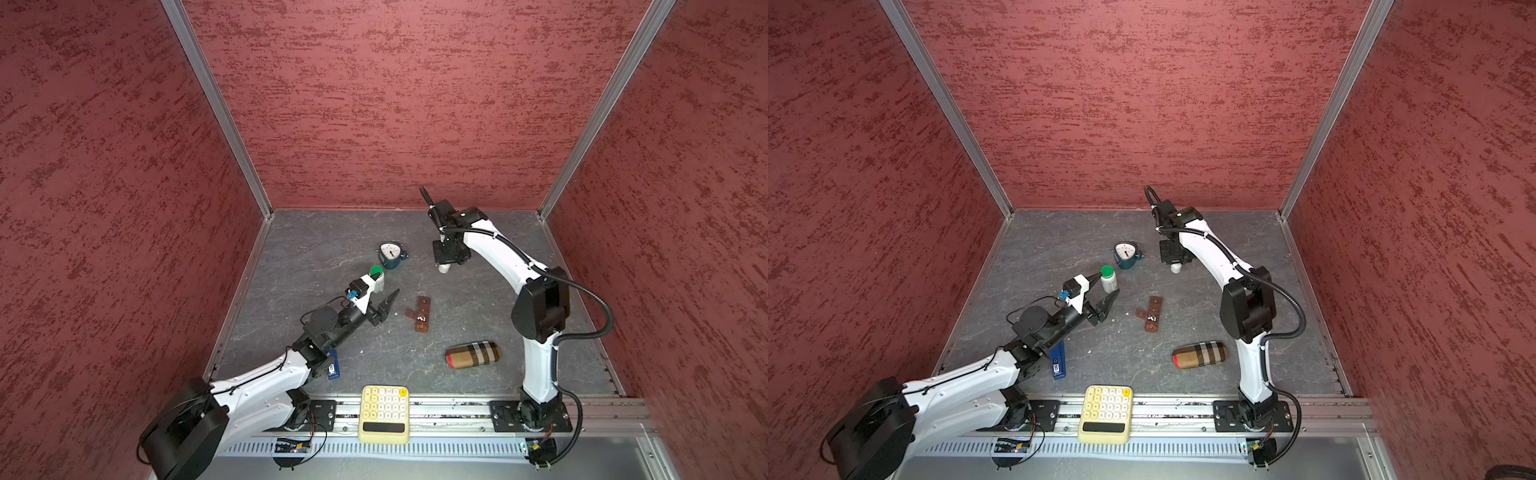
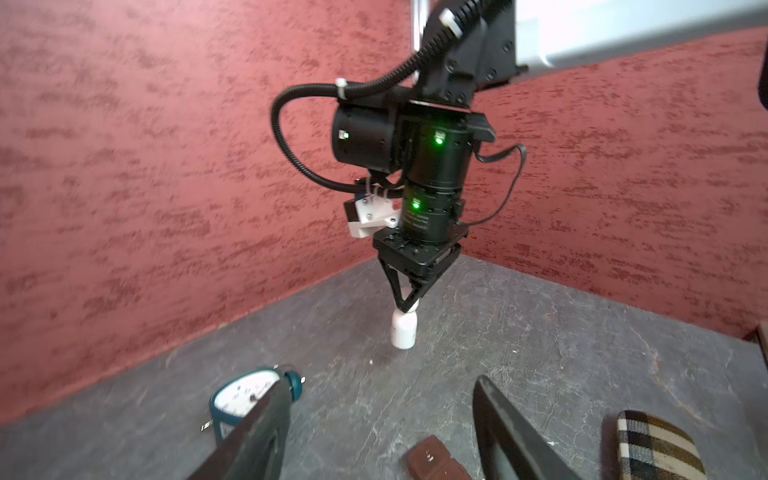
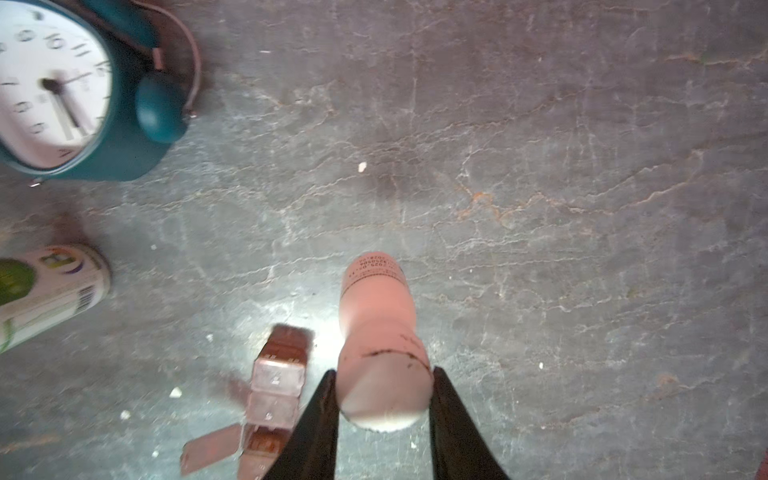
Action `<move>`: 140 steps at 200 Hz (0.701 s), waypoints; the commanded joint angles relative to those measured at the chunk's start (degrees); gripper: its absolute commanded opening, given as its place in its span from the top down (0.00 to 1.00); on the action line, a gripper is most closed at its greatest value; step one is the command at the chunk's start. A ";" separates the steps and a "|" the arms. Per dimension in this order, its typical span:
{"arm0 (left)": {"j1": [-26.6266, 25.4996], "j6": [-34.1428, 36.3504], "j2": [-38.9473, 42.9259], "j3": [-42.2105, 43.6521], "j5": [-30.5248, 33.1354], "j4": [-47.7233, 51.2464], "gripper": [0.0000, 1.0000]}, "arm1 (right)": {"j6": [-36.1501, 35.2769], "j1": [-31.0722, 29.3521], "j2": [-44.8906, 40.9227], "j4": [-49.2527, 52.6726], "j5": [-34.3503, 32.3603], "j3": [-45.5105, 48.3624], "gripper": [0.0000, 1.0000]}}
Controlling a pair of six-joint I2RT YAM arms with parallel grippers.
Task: Sort the pills into containers
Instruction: 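Stand the capped bottle down with right gripper while left moves to organizer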
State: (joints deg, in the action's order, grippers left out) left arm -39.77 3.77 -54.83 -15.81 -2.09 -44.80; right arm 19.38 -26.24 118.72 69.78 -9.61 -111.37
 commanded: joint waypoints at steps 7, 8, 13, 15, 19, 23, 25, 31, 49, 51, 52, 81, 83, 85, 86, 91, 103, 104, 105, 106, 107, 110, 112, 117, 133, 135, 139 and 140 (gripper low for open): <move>2.41 -9.28 3.89 1.00 2.09 13.00 0.33 | -0.53 2.38 2.61 -2.75 -3.53 -1.10 0.77; 2.50 -9.47 3.96 0.98 2.05 13.34 0.33 | -0.50 2.45 2.72 -2.82 -3.56 -1.03 0.77; 2.97 -10.41 4.48 0.75 1.89 14.89 0.34 | -0.43 2.73 3.06 -3.11 -3.61 -0.81 0.77; 3.19 -10.79 4.60 0.67 1.80 15.28 0.35 | -0.42 2.89 3.22 -3.25 -3.65 -0.72 0.76; 3.60 -11.45 4.91 0.49 1.65 16.49 0.35 | -0.25 3.14 3.47 -3.45 -3.58 -0.44 0.76; 3.91 -12.05 5.14 0.30 1.49 16.91 0.36 | -0.16 3.37 3.73 -3.61 -3.54 -0.28 0.76; 4.11 -12.30 5.27 0.29 1.41 18.62 0.36 | -0.16 3.56 3.83 -3.71 -3.55 -0.21 0.76; 4.62 -12.92 5.50 0.13 0.99 20.19 0.38 | -0.13 3.86 4.04 -4.13 -3.55 0.20 0.76; 5.24 -14.24 6.04 0.11 -0.10 22.00 0.39 | -0.13 4.50 4.18 -5.39 -3.08 1.63 0.75; 5.30 -14.34 6.11 0.15 -0.15 22.09 0.39 | -0.13 4.61 4.14 -5.56 -2.95 1.78 0.74; 5.35 -14.42 6.17 0.12 -0.17 22.19 0.40 | -0.13 4.61 4.15 -5.63 -2.87 1.82 0.74; 5.32 -15.87 6.07 0.03 -1.18 23.60 0.40 | -0.11 5.39 4.31 -6.73 -2.26 3.80 0.72; 5.34 -15.96 6.05 -0.04 -1.24 23.72 0.41 | -0.12 5.45 4.33 -6.82 -2.22 3.93 0.71; 5.32 -16.05 6.05 -0.08 -1.25 23.88 0.41 | -0.08 5.53 4.29 -6.95 -2.12 4.13 0.71; 5.32 -16.10 6.01 -0.13 -1.25 23.92 0.41 | -0.11 5.56 4.26 -6.99 -2.10 4.18 0.71; 5.32 -16.29 6.05 -0.16 -1.41 24.25 0.41 | -0.12 5.74 4.17 -7.27 -1.89 4.57 0.71; 5.32 -16.75 6.03 -0.26 -1.56 24.84 0.42 | -0.13 6.15 3.93 -7.83 -1.52 5.47 0.70; 5.32 -16.81 6.04 -0.27 -1.58 24.93 0.42 | -0.13 6.18 3.96 -7.87 -1.50 5.56 0.69; 5.32 -16.84 6.04 -0.27 -1.59 24.98 0.42 | -0.13 6.19 3.92 -7.88 -1.48 5.64 0.69; 5.32 -16.85 6.05 -0.27 -1.60 25.04 0.42 | -0.13 6.19 3.91 -7.94 -1.48 5.73 0.69; 5.32 -16.86 6.05 -0.27 -1.60 25.08 0.42 | -0.08 6.24 3.90 -7.96 -1.47 5.73 0.69; 5.32 -16.94 6.05 -0.29 -1.63 25.19 0.42 | -0.07 6.34 3.89 -8.09 -1.45 5.99 0.69; 5.32 -17.06 6.05 -0.25 -1.65 25.22 0.42 | -0.05 6.39 3.83 -8.12 -1.40 6.08 0.68; 5.34 -17.12 6.06 -0.36 -1.69 25.44 0.42 | -0.04 6.51 3.73 -8.32 -1.36 6.34 0.67; 5.32 -17.50 6.18 -0.61 -1.74 26.21 0.42 | 0.04 6.77 3.28 -8.52 -1.33 6.99 0.62; 5.32 -17.53 6.15 -0.62 -1.77 26.31 0.42 | 0.05 6.83 3.23 -8.52 -1.32 6.99 0.61; 5.32 -17.61 6.16 -0.74 -1.78 26.56 0.42 | 0.05 6.82 3.19 -8.52 -1.35 7.02 0.59; 5.32 -17.59 6.15 -0.73 -1.78 26.54 0.42 | 0.05 6.82 3.15 -8.52 -1.32 7.08 0.58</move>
State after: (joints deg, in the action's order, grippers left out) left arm -34.65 -12.45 -49.21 -15.42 -2.98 -20.32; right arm 19.27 -20.10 122.91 62.26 -11.38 -105.82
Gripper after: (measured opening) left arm 0.583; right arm 0.372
